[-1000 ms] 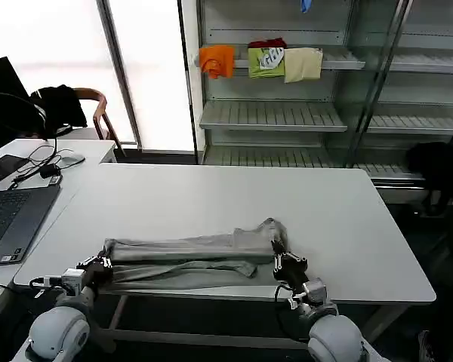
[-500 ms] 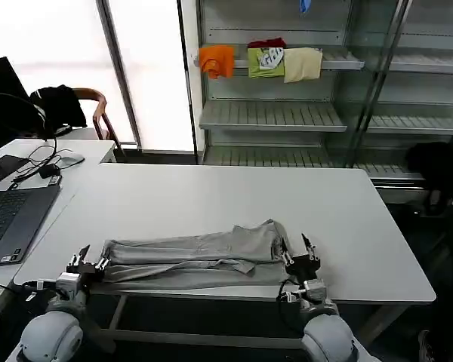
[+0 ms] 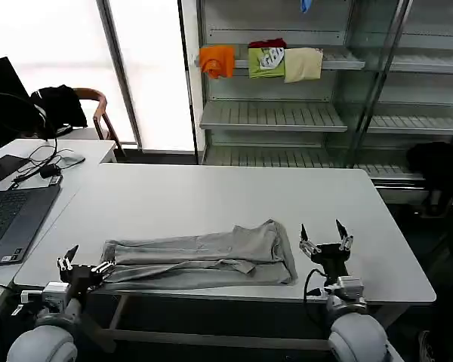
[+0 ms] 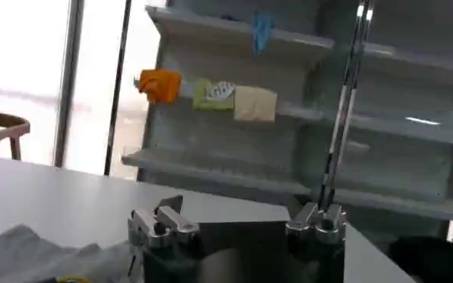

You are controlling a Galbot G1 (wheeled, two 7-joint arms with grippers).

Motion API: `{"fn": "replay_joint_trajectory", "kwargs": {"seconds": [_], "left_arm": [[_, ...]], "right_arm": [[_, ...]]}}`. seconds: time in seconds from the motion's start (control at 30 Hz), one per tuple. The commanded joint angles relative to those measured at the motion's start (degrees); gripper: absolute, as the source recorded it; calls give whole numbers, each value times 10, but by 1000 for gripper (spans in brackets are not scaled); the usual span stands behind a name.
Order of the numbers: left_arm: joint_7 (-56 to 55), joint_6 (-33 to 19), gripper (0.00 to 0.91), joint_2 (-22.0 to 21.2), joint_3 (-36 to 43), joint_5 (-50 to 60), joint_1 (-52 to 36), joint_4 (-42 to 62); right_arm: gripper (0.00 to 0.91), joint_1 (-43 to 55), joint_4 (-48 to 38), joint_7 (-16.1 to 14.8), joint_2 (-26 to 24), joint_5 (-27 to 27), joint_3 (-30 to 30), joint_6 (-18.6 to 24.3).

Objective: Fold and organize the clothes.

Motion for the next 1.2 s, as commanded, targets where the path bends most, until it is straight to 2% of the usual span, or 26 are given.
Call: {"fn": "replay_joint_trajectory", "kwargs": {"seconds": [0.03,0.3,0.5,0.67,0.7,0.73,0.83,0.9,0.93,0.97,1.0,1.03,1.17,1.2], "left_arm": [[-10,-2,907,-100,-1,-72,16,-70],[38,-64,907,-112,-12,-73,-12,61],[71,-101,907,-120,-7,-54,-35,127],[71,-107,907,-135,1,-61,-41,141],[70,-106,887,-137,2,-67,-43,141],[70,-105,826,-139,1,-77,-46,143],[70,-106,786,-138,-2,-84,-56,160],[70,-108,705,-136,-3,-89,-58,170],[70,-107,544,-134,-4,-96,-58,172],[71,-107,443,-134,-5,-105,-57,173],[71,-106,383,-134,-6,-107,-57,174],[73,-108,242,-136,-5,-107,-56,177],[76,-115,20,-143,-1,-105,-52,179],[76,-116,20,-146,1,-103,-52,179]], "right_arm": [[907,-120,90,-75,-10,18,116,55],[907,-157,74,-102,-15,67,136,124],[907,-167,61,-101,-12,66,143,136],[907,-170,62,-100,-14,66,151,136],[907,-170,62,-99,-13,66,152,135],[907,-169,62,-99,-13,66,152,134],[907,-171,64,-100,-12,66,152,132],[907,-172,65,-100,-11,66,152,132],[907,-173,65,-100,-12,66,152,132],[907,-174,65,-100,-12,66,152,132],[907,-174,66,-100,-12,66,152,132],[907,-174,66,-100,-11,67,152,132],[907,-172,67,-101,-11,67,152,132],[907,-171,68,-101,-11,67,151,131]]}}
